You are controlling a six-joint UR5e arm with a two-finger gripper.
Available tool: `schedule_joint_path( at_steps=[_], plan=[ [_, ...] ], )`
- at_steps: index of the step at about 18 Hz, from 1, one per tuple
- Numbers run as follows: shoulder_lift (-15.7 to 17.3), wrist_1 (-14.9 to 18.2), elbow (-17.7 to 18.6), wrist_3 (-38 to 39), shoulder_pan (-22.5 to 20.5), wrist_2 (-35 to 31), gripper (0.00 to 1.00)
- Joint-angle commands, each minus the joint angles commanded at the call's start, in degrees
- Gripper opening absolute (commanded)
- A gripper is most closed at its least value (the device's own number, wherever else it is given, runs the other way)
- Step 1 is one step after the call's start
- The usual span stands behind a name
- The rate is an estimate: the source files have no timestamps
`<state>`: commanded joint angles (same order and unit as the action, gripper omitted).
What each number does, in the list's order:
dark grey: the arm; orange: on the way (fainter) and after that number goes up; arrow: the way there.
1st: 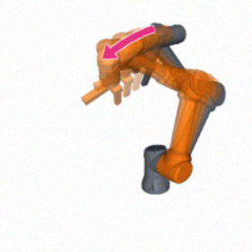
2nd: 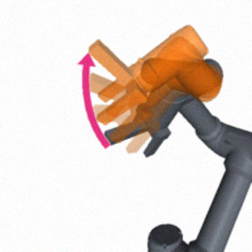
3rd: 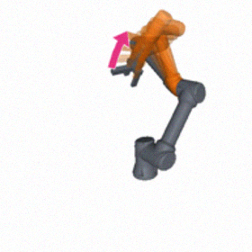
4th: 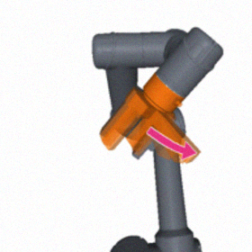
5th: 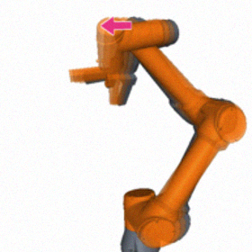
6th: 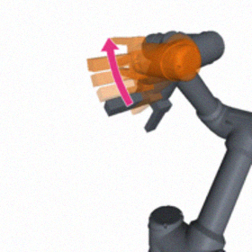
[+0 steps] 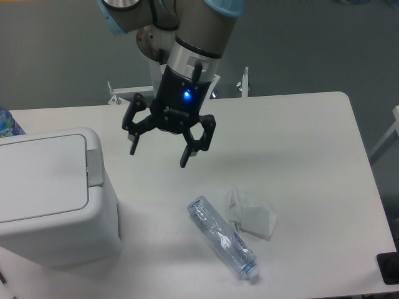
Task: Open the trash can
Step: 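Lower the gripper onto the lid's raised tab at the hinge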
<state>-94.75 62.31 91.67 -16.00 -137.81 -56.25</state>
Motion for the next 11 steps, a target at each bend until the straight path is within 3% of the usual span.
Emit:
schedule_joint_path(
  at_steps=[11],
  plan=[
    [-0.3,0.4,0.4,6.6,3.3,0.1,1.0]
  ],
)
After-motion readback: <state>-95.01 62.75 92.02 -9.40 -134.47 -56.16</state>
